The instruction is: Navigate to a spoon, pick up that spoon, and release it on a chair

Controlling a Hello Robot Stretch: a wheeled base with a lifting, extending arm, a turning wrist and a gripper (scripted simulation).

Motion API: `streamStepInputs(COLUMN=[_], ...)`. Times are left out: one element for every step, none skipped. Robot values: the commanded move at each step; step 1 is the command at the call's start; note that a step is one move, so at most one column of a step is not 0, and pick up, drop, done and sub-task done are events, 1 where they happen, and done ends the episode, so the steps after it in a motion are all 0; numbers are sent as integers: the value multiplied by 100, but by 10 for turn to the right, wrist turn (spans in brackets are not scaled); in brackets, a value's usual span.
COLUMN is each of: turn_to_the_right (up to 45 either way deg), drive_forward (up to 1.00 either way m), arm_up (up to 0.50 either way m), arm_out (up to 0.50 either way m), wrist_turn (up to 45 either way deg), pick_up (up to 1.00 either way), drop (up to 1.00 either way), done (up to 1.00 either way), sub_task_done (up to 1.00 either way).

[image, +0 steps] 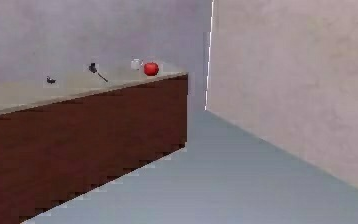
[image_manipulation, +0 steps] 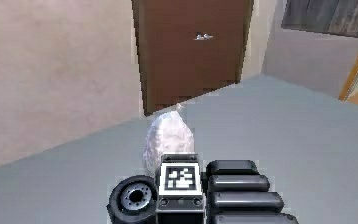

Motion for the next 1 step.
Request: streamStepInputs(turn_to_the_right=[450], drive_forward=[0], arm_up=[0], arm_out=[0], wrist_turn=[0], pick_up=[0], drop=[0], done=[0], sub_task_done=[0])
